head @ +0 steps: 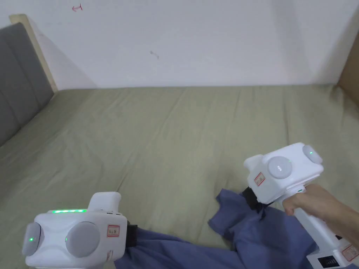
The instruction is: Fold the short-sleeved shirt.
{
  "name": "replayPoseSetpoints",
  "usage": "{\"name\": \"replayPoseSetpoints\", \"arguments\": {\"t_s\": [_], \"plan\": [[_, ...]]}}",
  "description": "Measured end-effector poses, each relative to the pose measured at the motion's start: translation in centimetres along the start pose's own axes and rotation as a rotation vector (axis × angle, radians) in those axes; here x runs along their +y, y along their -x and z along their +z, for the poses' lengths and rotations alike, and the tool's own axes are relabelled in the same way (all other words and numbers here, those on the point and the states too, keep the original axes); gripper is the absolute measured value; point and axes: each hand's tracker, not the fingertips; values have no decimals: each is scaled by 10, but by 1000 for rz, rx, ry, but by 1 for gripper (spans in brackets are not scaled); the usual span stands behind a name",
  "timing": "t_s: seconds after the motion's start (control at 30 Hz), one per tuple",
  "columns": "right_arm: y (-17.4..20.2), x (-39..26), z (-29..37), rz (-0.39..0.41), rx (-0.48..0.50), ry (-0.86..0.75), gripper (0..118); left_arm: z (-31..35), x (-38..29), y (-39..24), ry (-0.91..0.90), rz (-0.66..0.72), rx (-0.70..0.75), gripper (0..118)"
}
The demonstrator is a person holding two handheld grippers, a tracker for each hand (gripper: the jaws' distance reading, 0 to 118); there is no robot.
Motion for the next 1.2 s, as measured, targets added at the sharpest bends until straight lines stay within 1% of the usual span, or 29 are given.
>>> {"name": "replayPoseSetpoints", "arguments": {"t_s": [0.13,0.2,0.27,0.33,0.4,0.47,0.53,0.57,0.63,0.7,0.87,0.93,1.0,1.03,1.13,1.2], "plan": [[-35,5,99,-56,-48,-159,3,42,20,0,-107,-14,28,6],[-54,4,152,-105,-68,-227,3,64,32,1,-149,-44,63,6],[-73,-3,202,-149,-79,-307,3,87,46,5,-187,-42,91,6],[-86,-13,252,-194,-118,-378,3,114,59,9,-238,-49,118,6],[-98,-25,291,-214,-143,-433,3,142,71,13,-287,-61,108,6],[-109,-37,325,-264,-120,-485,3,171,82,16,-347,-49,88,6],[-115,-50,355,-331,-53,-560,3,203,92,13,-400,-35,54,6],[-115,-54,366,-338,-32,-590,3,215,96,9,-426,-43,43,6],[-112,-58,388,-360,-31,-639,3,241,107,-1,-474,-63,68,6],[-108,-59,407,-359,-33,-662,3,261,119,-11,-510,-89,86,6],[-103,-42,445,-371,-78,-710,3,299,157,-22,-563,-98,100,6],[-107,-29,460,-410,-71,-736,3,309,175,-23,-581,-95,105,6],[-110,-12,470,-422,-74,-749,3,315,194,-25,-592,-106,112,6],[-112,-2,476,-442,-82,-757,3,315,205,-25,-599,-109,113,6],[-116,33,488,-473,-87,-777,3,316,241,-24,-612,-76,114,6],[-119,57,493,-479,-98,-785,3,314,267,-24,-613,-69,122,6]]}}
